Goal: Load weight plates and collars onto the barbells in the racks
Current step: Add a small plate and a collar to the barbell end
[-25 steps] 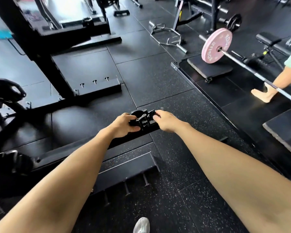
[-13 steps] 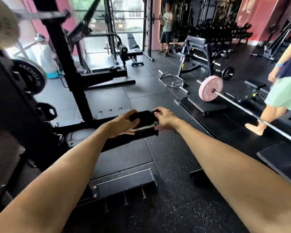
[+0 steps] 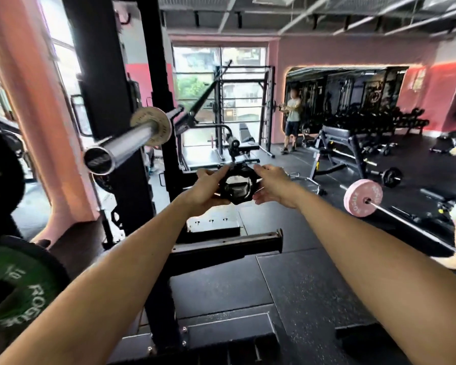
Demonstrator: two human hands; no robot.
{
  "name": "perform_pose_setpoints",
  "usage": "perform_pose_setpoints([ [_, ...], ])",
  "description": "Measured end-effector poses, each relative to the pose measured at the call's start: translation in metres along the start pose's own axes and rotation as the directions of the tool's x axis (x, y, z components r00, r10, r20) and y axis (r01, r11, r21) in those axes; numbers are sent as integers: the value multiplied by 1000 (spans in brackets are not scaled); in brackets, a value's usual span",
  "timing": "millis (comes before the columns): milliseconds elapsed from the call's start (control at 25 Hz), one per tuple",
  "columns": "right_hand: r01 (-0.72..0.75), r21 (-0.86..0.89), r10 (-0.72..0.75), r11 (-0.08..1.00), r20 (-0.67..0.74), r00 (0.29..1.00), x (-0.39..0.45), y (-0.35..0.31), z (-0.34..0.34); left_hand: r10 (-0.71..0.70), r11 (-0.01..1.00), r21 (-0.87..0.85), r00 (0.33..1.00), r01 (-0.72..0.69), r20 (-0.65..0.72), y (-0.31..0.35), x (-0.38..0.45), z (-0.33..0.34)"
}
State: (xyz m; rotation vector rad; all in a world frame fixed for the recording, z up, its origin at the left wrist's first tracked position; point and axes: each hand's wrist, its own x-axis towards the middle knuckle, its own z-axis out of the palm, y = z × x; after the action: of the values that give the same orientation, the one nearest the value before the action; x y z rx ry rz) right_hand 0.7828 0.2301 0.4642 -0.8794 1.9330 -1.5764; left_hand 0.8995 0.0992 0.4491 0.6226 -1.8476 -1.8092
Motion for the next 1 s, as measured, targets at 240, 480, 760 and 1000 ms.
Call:
perform_pose_setpoints([
  [240, 76, 24, -73, 997, -91, 993, -67, -65, 62, 4, 994, -112, 998, 3, 65, 52, -86, -54],
  [480, 123, 41, -122, 992, -34, 992, -134, -103, 128, 29, 999, -39, 999, -28, 23, 83, -174, -109],
  [760, 159, 148, -165, 976, 25, 986, -172, -132, 188, 55, 998, -38, 997, -57, -54, 101, -216, -168],
  [1000, 142, 141, -143, 980, -4, 990, -153, -134, 199, 28, 999, -30, 996, -30, -87, 105, -206, -176],
])
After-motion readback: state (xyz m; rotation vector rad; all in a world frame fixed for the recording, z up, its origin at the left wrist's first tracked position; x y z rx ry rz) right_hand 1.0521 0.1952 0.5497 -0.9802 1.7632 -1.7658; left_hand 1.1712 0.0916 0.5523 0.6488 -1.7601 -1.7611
